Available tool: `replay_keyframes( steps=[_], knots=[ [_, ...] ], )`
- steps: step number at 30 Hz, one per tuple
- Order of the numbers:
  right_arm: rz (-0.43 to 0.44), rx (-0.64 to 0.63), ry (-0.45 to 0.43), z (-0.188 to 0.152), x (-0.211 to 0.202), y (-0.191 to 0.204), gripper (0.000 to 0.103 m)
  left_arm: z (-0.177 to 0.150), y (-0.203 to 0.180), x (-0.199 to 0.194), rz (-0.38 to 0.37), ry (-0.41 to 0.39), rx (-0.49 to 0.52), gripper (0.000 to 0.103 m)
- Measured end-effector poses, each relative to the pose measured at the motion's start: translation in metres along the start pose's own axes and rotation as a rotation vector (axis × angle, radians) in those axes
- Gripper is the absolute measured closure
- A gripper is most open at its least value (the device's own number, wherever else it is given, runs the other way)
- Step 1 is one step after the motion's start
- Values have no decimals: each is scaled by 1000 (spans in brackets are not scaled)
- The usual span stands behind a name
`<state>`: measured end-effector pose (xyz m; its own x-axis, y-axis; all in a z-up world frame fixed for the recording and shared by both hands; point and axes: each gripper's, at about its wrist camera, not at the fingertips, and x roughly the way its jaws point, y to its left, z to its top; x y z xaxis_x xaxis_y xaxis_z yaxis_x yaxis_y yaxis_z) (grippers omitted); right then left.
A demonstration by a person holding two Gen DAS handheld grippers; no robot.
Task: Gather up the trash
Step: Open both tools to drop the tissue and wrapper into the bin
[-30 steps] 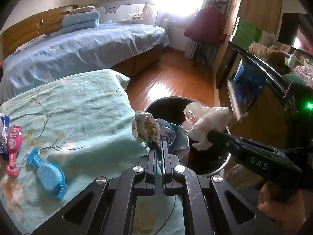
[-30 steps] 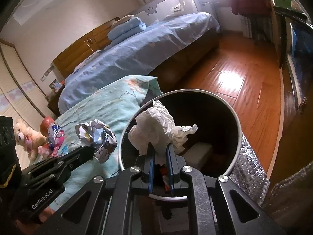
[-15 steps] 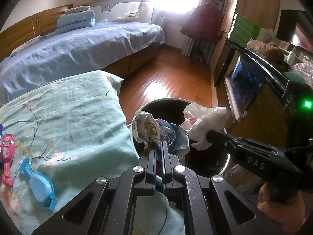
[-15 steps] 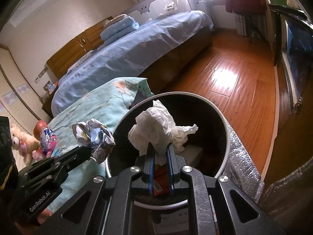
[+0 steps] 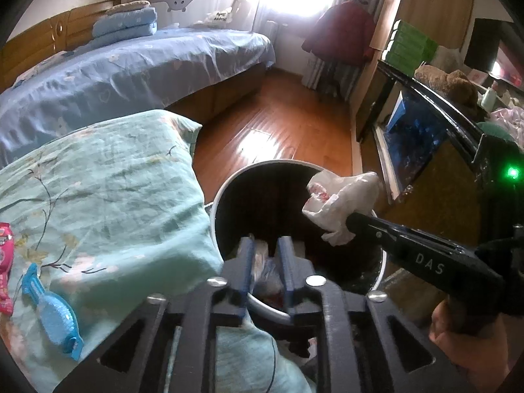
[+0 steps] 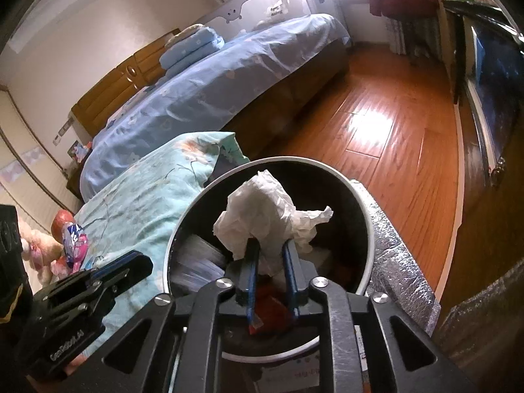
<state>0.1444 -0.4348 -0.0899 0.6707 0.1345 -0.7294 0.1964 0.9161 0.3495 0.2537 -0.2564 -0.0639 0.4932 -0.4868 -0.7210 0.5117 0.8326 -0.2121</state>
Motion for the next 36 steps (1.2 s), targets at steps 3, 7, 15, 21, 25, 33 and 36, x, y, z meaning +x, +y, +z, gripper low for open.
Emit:
replay_keyframes(
  steps=[3,7,15,21,25,33,36],
  knots=[
    [9,7,-3,-1,-2,-1,65,-3,1,-5,1,-5,-5,78],
    [17,9,-18,-3,-6,2,57,-11,8,-18,18,-20,-23,69],
    [62,-27,-32,-14,-11,29,40,-38,39,-55,73,-50,-98,59],
    [109,-62,-24,-25,-10,58,34,-61,61,-87,123,-63,-158,57],
    [142,-104,-9,-34,-5,84,33,-74,75,-106,154,-66,-199,57],
    [195,-183,17,-51,1,131,33,-99,103,-147,217,-94,-276,57],
    [210,-208,25,-56,4,145,33,-107,113,-156,237,-95,-300,57]
  ],
)
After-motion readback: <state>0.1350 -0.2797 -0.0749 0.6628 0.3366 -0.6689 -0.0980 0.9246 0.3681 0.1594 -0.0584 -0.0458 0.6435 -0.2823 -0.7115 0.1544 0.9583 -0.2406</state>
